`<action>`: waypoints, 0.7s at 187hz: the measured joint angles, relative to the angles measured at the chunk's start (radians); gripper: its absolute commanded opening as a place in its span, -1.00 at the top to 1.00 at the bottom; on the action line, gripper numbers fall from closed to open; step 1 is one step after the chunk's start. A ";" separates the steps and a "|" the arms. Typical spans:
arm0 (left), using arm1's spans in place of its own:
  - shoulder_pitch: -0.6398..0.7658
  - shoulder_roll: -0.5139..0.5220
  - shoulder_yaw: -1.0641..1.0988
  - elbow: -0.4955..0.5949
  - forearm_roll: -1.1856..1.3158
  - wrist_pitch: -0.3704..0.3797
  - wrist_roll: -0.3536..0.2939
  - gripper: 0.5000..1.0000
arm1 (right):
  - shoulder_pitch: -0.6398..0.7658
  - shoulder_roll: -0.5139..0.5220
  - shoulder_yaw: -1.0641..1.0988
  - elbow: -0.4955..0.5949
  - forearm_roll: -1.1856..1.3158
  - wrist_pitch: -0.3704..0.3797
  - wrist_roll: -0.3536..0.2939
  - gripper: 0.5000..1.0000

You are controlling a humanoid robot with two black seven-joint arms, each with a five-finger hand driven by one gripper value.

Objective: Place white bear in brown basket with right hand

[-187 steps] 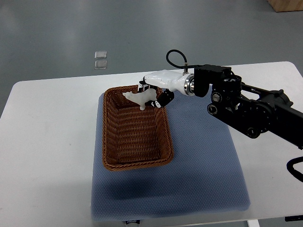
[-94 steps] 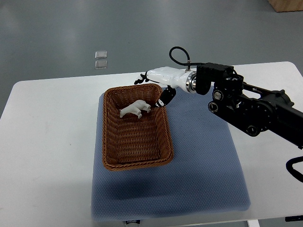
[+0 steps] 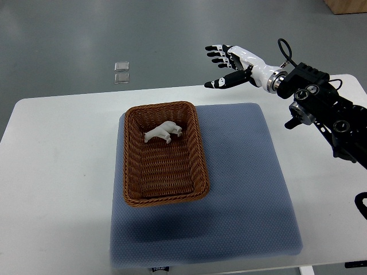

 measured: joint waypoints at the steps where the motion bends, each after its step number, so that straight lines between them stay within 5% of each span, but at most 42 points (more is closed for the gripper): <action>1: 0.000 0.000 0.000 0.000 0.000 0.000 0.000 -1.00 | -0.001 0.000 0.000 -0.004 0.011 -0.002 0.000 -0.69; 67: 0.000 0.000 0.000 0.000 0.000 0.000 0.000 -1.00 | -0.047 0.002 0.001 -0.248 0.494 -0.049 0.039 -0.69; 131: 0.000 0.000 0.000 0.000 0.000 0.000 0.000 -1.00 | -0.067 0.006 0.001 -0.282 0.715 -0.047 0.061 -0.70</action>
